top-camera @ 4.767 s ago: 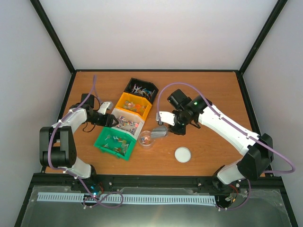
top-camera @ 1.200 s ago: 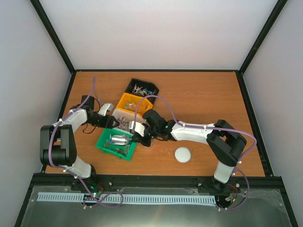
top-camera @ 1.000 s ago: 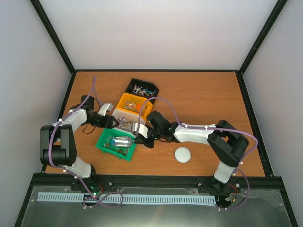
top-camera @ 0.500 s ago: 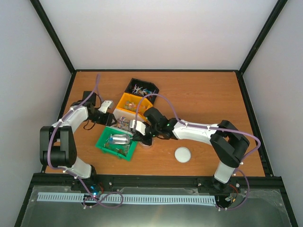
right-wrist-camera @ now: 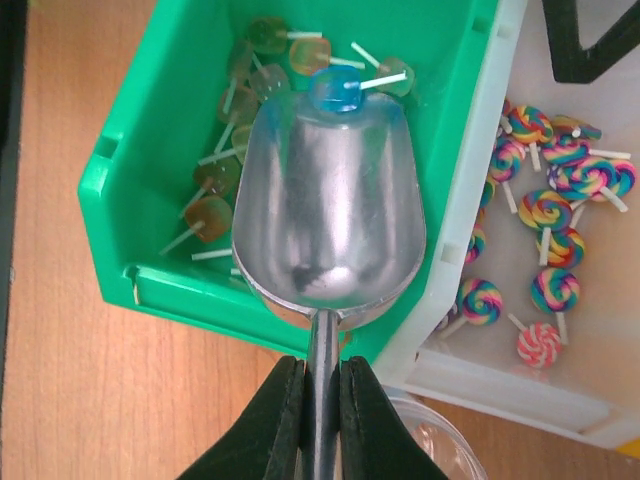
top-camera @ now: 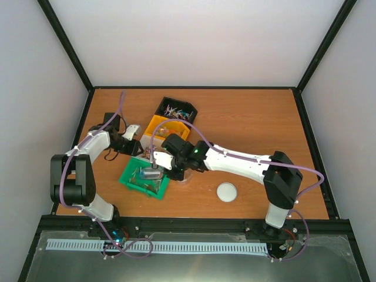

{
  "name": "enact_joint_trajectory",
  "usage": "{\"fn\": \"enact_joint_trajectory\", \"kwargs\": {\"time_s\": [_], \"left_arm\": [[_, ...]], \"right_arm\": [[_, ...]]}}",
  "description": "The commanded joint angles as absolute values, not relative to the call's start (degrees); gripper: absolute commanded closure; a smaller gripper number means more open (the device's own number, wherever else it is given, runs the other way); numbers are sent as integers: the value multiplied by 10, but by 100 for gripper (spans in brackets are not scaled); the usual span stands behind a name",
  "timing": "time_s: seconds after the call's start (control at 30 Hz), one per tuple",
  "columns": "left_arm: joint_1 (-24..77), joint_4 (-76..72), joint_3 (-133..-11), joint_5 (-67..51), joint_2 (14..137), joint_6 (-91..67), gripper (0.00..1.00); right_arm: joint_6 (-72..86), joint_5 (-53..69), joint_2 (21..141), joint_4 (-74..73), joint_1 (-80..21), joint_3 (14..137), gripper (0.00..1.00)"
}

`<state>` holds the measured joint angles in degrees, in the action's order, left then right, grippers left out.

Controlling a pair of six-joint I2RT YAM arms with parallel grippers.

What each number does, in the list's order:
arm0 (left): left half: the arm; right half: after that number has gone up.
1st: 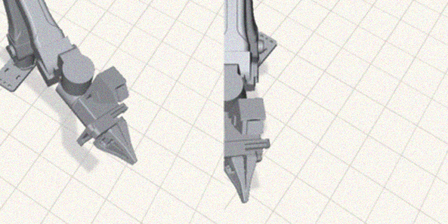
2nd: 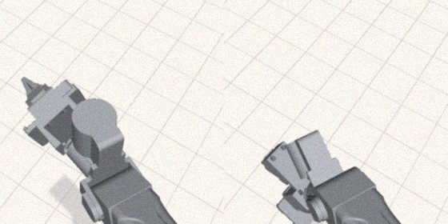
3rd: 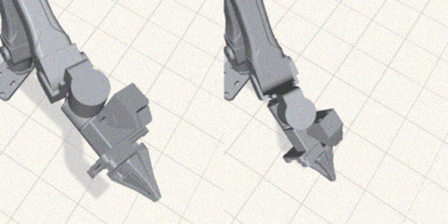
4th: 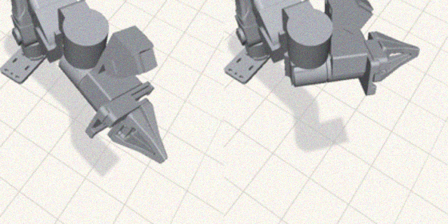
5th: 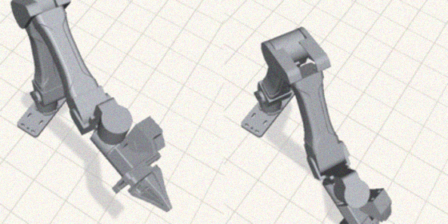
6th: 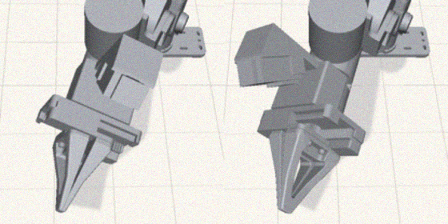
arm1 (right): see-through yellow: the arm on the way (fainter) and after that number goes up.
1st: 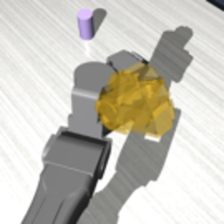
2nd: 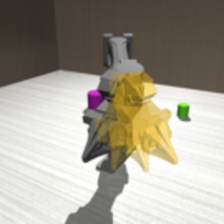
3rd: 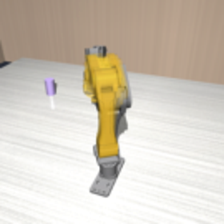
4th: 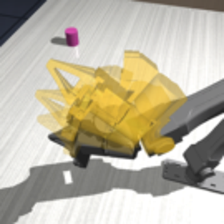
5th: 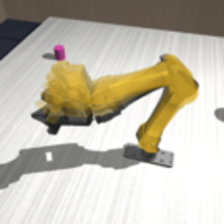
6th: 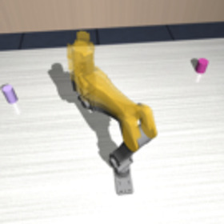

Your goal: Pack the candies

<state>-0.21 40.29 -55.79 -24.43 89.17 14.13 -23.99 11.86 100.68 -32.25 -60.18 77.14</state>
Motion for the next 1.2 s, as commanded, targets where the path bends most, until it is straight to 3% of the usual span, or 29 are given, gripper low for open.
{"fn": "enact_joint_trajectory", "kwargs": {"time_s": [0.0,0.2,0.53,0.67,0.97,1.17], "left_arm": [[0,394,-561,-241,895,131,59],[0,392,-558,-244,899,129,62],[0,394,-567,-245,927,110,73],[6,414,-592,-232,941,121,62],[52,415,-613,-156,950,133,64],[55,414,-631,-136,979,127,76]], "right_arm": [[-274,-34,1026,-412,-623,802,97],[-301,-99,1002,-405,-645,798,97],[-309,-33,948,-418,-642,833,97],[-305,-10,935,-428,-631,850,97],[-284,65,897,-445,-582,854,97],[-265,102,864,-450,-541,836,97]]}}
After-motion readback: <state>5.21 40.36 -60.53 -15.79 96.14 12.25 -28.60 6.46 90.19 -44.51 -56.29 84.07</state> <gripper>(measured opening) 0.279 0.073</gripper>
